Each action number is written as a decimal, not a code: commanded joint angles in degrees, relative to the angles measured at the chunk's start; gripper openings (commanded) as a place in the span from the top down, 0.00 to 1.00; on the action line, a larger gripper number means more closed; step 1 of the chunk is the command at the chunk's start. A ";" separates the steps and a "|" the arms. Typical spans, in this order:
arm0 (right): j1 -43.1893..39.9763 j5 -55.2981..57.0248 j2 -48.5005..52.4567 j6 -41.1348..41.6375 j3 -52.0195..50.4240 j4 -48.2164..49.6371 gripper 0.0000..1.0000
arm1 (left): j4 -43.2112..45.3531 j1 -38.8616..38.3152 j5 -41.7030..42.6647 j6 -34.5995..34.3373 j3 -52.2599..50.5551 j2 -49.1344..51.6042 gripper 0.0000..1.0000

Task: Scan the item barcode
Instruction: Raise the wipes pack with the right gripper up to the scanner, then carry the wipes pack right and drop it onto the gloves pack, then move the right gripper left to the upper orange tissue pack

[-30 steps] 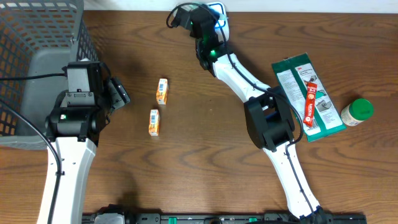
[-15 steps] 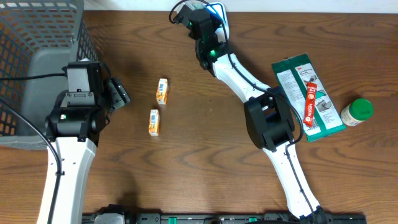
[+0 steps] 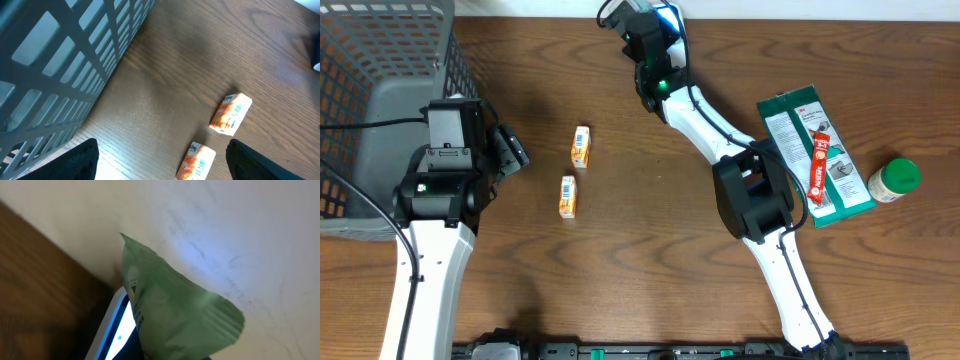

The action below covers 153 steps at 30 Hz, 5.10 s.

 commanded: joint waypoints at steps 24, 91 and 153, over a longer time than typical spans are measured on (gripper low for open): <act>-13.49 -32.65 -38.05 23.85 -0.24 -82.14 0.99 | -0.17 0.24 -0.79 0.35 0.00 0.11 0.17; -25.70 -6.80 -37.73 30.93 -38.14 -56.46 0.01 | -0.17 0.24 -0.79 0.35 0.00 0.11 0.18; 16.11 -27.89 -30.64 77.44 -32.59 -36.20 0.29 | -0.17 0.24 -0.79 0.35 0.00 0.11 0.18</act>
